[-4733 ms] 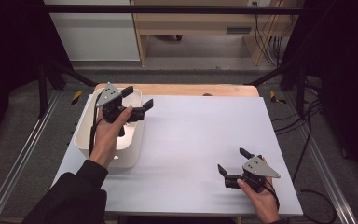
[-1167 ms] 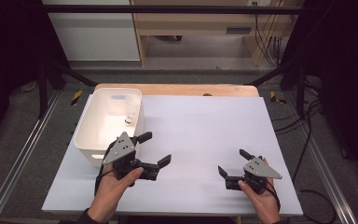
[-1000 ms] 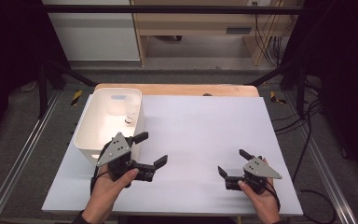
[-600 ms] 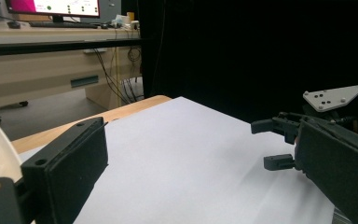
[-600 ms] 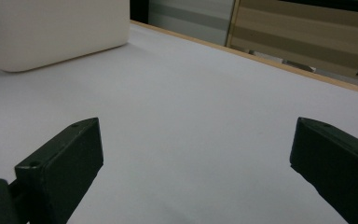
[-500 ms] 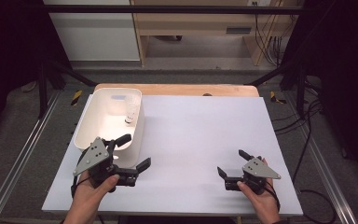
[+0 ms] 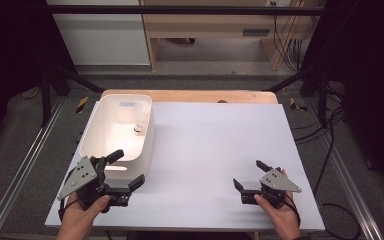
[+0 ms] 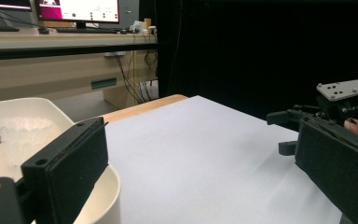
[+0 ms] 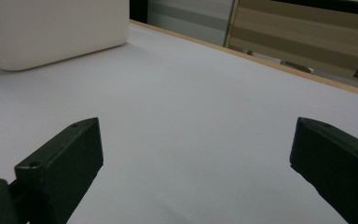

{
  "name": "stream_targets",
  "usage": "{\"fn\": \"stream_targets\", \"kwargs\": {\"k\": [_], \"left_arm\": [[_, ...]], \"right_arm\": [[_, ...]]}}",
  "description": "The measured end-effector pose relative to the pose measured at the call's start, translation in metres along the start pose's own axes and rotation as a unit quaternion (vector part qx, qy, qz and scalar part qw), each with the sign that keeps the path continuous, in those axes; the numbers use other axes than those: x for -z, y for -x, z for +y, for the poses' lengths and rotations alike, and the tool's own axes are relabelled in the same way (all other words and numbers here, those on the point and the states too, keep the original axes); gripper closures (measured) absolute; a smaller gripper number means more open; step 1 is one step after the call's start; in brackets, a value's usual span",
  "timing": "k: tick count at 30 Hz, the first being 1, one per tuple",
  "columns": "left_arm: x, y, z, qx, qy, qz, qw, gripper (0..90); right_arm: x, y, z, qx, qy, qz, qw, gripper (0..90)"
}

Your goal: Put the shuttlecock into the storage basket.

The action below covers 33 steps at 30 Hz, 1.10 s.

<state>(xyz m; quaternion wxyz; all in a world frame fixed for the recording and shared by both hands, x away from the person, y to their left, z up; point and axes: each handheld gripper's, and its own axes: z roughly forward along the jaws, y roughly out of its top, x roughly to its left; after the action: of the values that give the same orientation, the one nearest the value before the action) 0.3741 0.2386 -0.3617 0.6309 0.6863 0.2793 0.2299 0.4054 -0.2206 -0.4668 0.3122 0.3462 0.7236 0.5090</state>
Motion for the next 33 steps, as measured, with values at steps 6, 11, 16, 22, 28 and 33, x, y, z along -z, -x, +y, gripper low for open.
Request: {"fn": "stream_targets", "kwargs": {"k": [6,11,16,22,28,33], "left_arm": [[0.009,-0.01,-0.01,-0.003,0.004,0.017,0.9998,2.3],[0.014,-0.017,-0.017,-0.01,0.004,0.041,0.9991,2.4],[0.016,-0.021,-0.024,-0.007,0.006,0.052,0.9986,2.3],[0.018,-0.024,-0.034,-0.01,0.011,0.054,0.9984,2.0],[0.02,-0.025,-0.043,-0.012,0.012,0.054,0.9984,1.9],[0.021,-0.025,-0.052,-0.008,0.011,0.049,0.9987,1.9]], "right_arm": [[0.0,-0.001,0.0,0.004,-0.002,0.0,1.0,2.8],[0.0,0.0,0.0,0.005,-0.002,-0.001,1.0,2.7],[0.001,0.0,-0.001,0.005,-0.002,-0.002,1.0,2.7],[0.001,0.001,-0.001,0.006,-0.001,-0.003,1.0,2.7],[0.001,0.001,-0.002,0.006,-0.003,-0.005,1.0,2.8],[0.002,0.001,-0.001,0.007,-0.002,-0.005,1.0,2.8]]}}
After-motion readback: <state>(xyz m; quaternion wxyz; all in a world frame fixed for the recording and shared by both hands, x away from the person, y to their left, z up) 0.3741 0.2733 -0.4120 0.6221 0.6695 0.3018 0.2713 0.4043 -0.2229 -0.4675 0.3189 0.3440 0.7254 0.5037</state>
